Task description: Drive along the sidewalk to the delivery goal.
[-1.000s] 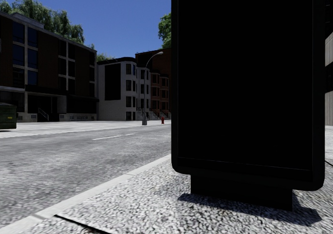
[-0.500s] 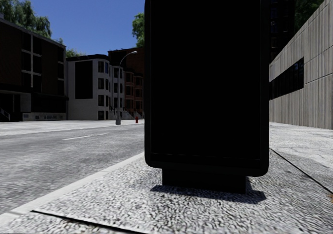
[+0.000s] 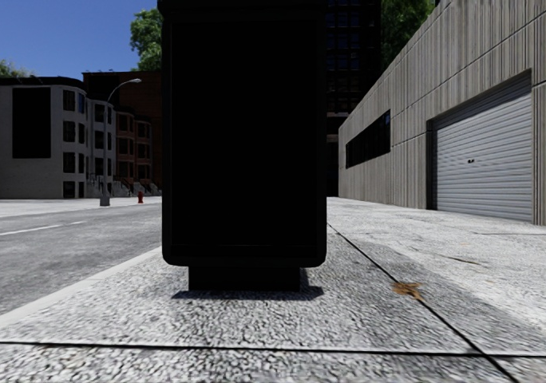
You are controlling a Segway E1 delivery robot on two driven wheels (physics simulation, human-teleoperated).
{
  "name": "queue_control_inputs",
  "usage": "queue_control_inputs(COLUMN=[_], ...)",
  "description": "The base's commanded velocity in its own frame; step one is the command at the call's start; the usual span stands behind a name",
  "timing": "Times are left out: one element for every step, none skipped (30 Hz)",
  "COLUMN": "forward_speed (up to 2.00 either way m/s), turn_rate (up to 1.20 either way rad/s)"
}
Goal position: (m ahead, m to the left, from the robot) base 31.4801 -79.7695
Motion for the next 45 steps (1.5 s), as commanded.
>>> queue_control_inputs(forward_speed=[-0.43,-0.43,0.0,0.0,0.0,0.0,0.0,0.0,0.0,0.0,0.0,0.0,0.0,0.0,0.0,0.0,0.0,0.0,0.53,0.82,0.82,1.04,1.16,1.21,1.21,1.24,1.26,1.26,1.27,1.31,1.33,1.33,1.34,1.34,1.34,1.34,1.34,1.34,1.34,1.34,1.34,1.34,1.34,1.34,1.34], turn_rate=[-0.15,-0.15,0.0,0.0,0.0,0.0,0.0,0.0,0.0,0.0,0.0,0.0,0.0,0.0,0.0,-0.08,-0.08,-0.25,-0.36,-0.4,-0.4,-0.43,-0.46,-0.48,-0.48,-0.53,-0.54,-0.54,-0.55,-0.56,-0.56,-0.56,-0.56,-0.56,-0.56,-0.56,-0.57,-0.57,-0.57,-0.57,-0.57,-0.57,-0.57,-0.57,-0.57])
